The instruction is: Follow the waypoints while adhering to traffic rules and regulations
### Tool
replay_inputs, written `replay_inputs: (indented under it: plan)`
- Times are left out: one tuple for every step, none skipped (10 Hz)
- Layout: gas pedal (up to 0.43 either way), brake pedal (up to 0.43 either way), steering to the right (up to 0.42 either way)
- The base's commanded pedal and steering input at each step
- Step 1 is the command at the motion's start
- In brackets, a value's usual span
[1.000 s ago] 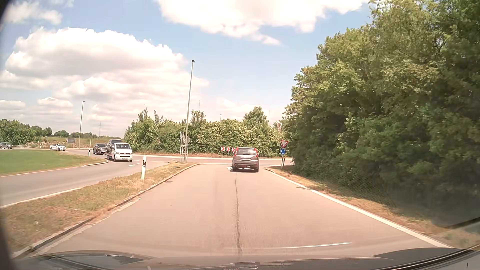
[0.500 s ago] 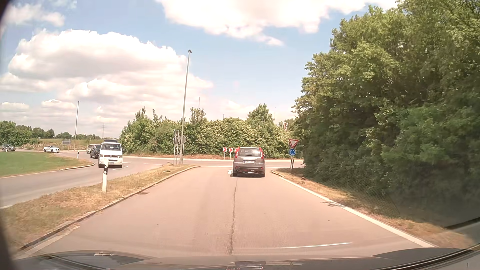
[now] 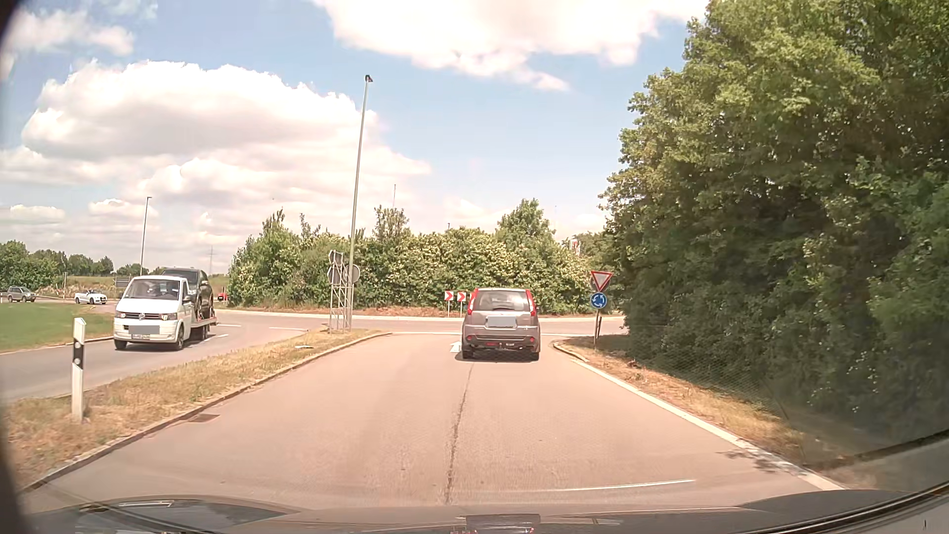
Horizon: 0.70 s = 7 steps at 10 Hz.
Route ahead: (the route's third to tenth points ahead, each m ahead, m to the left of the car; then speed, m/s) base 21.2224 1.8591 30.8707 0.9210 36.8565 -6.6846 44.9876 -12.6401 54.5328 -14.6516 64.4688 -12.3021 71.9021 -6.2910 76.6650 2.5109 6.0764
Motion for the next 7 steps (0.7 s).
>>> replay_inputs:
  plan:
    - [0.000, 0.287, -0.022]
    - [0.000, 0.280, -0.022]
    - [0.000, 0.287, -0.022]
    - [0.000, 0.287, -0.022]
    - [0.000, 0.274, -0.020]
    - [0.000, 0.250, -0.019]
    - [0.000, 0.226, -0.019]
